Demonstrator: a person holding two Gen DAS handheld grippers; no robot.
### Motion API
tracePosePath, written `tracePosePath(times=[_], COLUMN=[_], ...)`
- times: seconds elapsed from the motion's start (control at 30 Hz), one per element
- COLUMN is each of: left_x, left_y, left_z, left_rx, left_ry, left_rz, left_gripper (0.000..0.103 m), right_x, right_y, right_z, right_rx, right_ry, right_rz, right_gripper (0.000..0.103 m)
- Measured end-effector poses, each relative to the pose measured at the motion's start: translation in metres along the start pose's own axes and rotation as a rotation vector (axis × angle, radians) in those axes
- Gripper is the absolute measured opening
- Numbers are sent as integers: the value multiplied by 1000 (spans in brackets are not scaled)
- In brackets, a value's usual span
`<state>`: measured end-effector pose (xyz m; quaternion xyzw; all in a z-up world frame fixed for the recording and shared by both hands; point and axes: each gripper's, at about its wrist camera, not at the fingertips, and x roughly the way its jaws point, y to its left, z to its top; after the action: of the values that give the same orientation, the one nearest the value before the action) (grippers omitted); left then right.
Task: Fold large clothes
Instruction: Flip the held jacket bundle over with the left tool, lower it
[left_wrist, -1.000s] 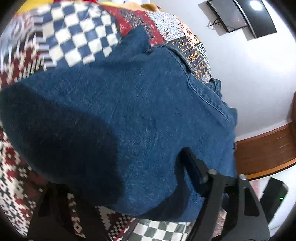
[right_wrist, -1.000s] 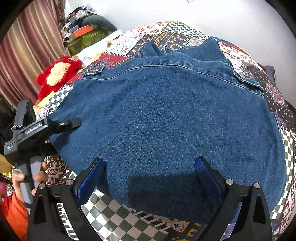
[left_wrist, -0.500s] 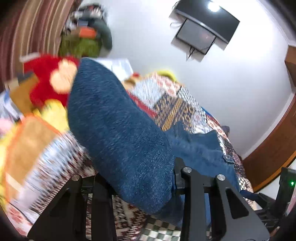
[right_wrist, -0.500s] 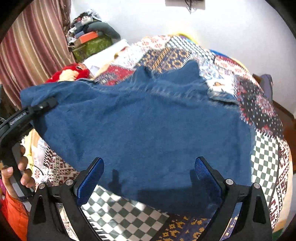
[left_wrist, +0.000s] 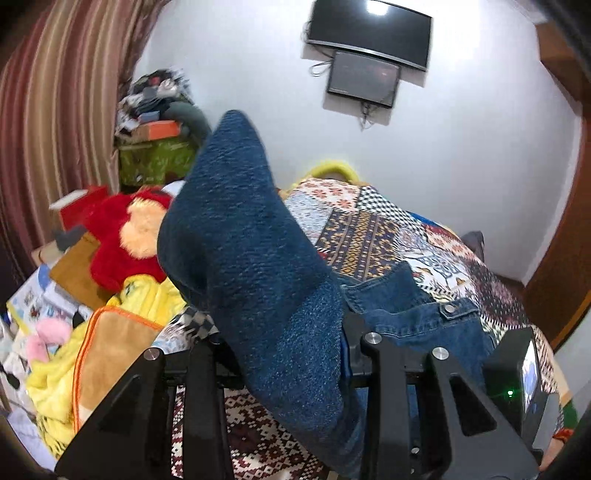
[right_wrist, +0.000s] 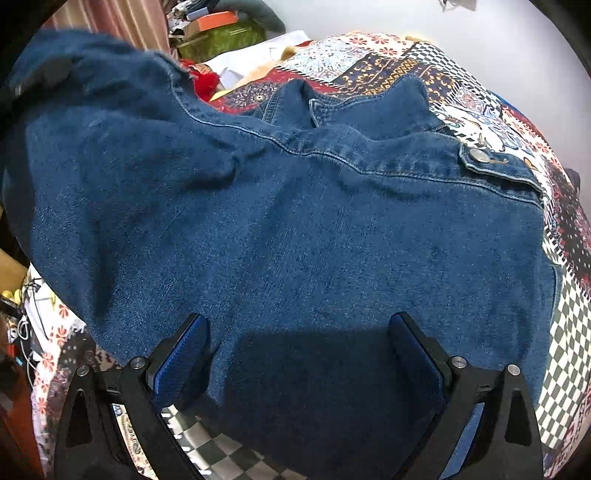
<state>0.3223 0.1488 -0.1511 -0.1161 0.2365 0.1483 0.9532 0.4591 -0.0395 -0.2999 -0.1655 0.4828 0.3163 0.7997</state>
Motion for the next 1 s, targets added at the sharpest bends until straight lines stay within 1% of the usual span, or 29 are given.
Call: tracePosePath(times=[0.07,0.1,0.13,0.2,0.3,0.37,0.43,0.5,0.6,0.63,0.7,0.77,0.87,1.0], left_x=[-5,-5,-7,-11,-18,-21,-23,-25,-17,-13,-4,1,2,2], left_y=[-12,-20,-30,-46,-80,-105,-132,-162,-202,-211,-228,-240,-252,-253], left_z=[2,5,9,13,19,21,19,12,-8,-15,-34,-54,-80,-101], left_rx=[27,38,55,91,165,212,267,332,449,469,526,591,681,758], left_ry=[-12,-19,-29,-43,-66,-76,-92,-99,-55,-25,64,117,188,281], left_rz=[-15,-29,-51,-79,-122,-154,-189,-250,-292,-316,-367,-377,-383,-406], left_gripper=[34,34,34,32,32,31,31,30,30,30,30,30,30,30], right_x=[-2,-5,-8,-18,-44,-66,-92,-113,-140,-148,-161,-169,-180,-188], right_y=[-4,-9,-16,-31,-57,-74,-94,-111,-134,-142,-157,-171,-183,-188], right_z=[0,1,1,-1,-9,-18,-31,-46,-73,-82,-99,-114,-135,-152], right_rx=[1,15,46,113,196,232,244,257,311,335,381,427,474,510], right_ry=[8,14,18,12,-30,-78,-126,-155,-177,-181,-190,-195,-197,-209], right_rz=[35,70,110,159,175,123,27,-48,-104,-120,-142,-147,-158,-160], right_gripper=[99,99,99,99,98,98,98,98,98,98,98,98,98,98])
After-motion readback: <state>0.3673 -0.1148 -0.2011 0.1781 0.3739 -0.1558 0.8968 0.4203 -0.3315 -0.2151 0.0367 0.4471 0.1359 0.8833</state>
